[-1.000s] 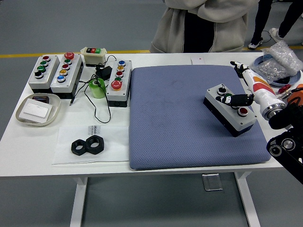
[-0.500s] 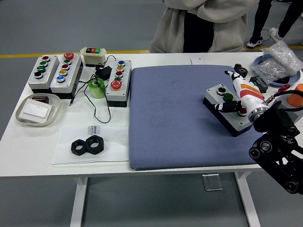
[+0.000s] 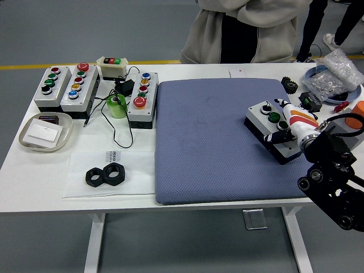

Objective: Pick up the button,place it on the desk,press the button,press the button

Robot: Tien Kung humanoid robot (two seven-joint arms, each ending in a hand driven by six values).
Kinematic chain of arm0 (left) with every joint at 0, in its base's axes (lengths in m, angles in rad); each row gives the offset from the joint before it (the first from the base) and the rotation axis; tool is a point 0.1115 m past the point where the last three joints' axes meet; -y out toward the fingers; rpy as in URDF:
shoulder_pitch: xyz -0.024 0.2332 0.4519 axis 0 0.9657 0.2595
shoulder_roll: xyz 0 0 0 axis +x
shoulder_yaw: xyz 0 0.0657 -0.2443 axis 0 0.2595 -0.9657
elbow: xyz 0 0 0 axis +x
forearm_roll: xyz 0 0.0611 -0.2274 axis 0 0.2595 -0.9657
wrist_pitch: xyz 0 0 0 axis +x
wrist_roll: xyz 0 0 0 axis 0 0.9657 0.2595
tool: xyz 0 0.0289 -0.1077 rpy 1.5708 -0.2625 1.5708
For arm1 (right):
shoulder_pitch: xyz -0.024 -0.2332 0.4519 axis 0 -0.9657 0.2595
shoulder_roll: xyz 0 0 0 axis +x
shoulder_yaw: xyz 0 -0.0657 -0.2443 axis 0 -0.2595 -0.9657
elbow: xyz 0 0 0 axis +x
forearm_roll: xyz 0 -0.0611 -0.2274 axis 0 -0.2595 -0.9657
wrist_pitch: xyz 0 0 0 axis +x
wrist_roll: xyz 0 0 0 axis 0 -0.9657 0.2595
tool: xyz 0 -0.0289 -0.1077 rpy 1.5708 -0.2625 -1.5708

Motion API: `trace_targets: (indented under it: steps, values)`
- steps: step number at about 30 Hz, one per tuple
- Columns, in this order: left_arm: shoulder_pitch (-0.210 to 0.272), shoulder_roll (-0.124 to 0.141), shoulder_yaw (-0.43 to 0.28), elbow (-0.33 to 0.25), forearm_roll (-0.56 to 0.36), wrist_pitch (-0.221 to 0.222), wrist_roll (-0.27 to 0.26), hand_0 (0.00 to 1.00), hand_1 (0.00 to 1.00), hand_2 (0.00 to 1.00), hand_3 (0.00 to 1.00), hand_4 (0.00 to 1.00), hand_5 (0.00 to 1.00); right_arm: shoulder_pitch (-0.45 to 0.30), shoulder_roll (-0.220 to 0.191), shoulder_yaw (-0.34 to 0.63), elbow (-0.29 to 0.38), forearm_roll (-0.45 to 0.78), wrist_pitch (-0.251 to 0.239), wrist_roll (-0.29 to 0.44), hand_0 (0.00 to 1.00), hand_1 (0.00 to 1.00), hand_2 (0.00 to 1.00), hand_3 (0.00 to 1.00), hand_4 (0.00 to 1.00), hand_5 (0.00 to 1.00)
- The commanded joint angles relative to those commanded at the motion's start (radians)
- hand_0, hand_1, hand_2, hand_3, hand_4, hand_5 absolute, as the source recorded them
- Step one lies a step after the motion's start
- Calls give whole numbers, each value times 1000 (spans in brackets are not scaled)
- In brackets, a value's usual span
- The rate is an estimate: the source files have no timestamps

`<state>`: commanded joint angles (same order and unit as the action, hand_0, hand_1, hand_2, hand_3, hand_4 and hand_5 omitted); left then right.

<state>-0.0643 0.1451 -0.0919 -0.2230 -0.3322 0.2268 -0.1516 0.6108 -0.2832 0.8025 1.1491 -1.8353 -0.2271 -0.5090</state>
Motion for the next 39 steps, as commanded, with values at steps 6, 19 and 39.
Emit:
trace_targets:
  steps: [6, 19, 39]
  values:
    - [-1, 0, 2, 0, -4, 0, -1, 695, 833, 895, 824, 644, 998, 14, -3, -6, -22, -6, 27, -8, 911, 715, 740, 893, 985, 228]
    - [-1, 1, 5, 0, -7, 0, -3, 692, 834, 895, 823, 646, 998, 34, -9, -17, -42, -34, 61, -22, 694, 581, 618, 832, 975, 219]
    - [-3, 0, 5, 1, -9, 1, -2, 691, 832, 894, 824, 645, 998, 56, -151, -134, 74, 1, 197, 157, 735, 579, 604, 823, 957, 195]
